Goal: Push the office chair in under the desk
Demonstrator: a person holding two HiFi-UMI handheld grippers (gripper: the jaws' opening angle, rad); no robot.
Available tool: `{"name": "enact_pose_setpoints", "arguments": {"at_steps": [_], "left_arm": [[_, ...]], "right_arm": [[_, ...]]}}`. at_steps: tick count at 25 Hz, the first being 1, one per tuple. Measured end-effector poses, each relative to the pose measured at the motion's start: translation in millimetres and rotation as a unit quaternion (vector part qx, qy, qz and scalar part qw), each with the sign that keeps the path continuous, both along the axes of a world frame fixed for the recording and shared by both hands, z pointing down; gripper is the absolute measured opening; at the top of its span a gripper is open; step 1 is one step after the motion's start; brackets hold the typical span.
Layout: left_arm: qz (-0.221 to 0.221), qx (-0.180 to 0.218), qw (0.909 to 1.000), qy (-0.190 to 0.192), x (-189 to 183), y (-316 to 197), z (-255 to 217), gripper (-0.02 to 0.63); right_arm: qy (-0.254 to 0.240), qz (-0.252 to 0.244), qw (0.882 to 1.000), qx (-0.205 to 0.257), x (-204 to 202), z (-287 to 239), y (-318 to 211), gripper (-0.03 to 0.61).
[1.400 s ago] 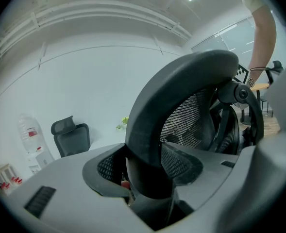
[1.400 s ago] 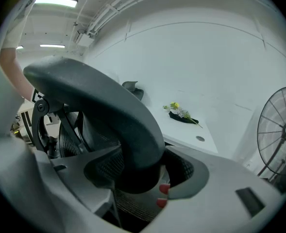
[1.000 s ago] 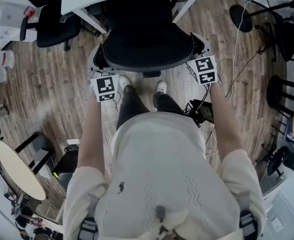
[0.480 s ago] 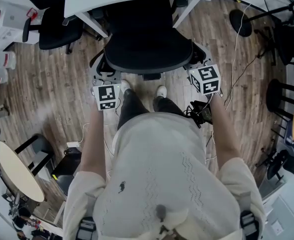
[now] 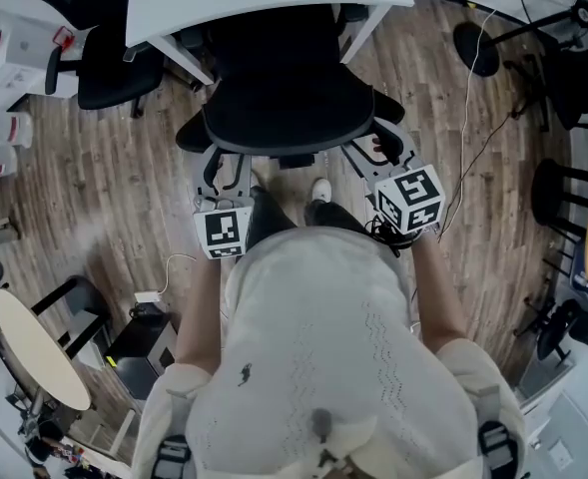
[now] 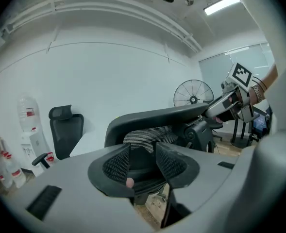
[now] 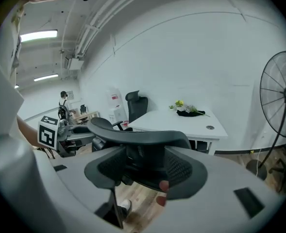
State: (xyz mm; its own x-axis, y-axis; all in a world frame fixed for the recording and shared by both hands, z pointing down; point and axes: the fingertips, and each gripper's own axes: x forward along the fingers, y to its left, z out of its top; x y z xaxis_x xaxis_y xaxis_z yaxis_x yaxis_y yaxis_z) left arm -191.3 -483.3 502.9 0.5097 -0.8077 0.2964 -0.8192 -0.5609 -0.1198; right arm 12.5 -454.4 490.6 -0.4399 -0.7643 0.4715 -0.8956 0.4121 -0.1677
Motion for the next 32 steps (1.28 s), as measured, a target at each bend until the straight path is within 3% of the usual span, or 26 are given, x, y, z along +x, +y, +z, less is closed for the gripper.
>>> {"name": "enact_pose_setpoints", "arguments": {"at_steps": [4,8,11,16,25,32], "left_arm": [[0.0,0.006,1.0,0.0,8,23,-14,0.142],[-0.016,0.0,0.9994,0.031,8,35,-30,0.06],[-0.027,-0.014,0.9979,0.057,12,43,-43,0.045],[-0.031,-0.003,0.9967,0.076,22,58,-61,0.037],[-0.059,0.023,0.9933,0.097,46,82,-106,0.025],[-0.087,0.069,0.9875,0.112,62,105,-157,0.023]], "right_arm": [[-0.012,0.001,1.0,-0.003,-9,-9,16,0.236],[-0.034,0.012,0.999,0.008,-14,-21,31,0.194],[-0.029,0.025,0.999,0.038,-7,-35,35,0.145],[-0.041,0.038,0.996,0.074,5,-54,42,0.013],[-0.044,0.001,0.988,0.148,18,-101,63,0.008],[-0.056,-0.011,0.98,0.189,38,-150,77,0.008]]}}
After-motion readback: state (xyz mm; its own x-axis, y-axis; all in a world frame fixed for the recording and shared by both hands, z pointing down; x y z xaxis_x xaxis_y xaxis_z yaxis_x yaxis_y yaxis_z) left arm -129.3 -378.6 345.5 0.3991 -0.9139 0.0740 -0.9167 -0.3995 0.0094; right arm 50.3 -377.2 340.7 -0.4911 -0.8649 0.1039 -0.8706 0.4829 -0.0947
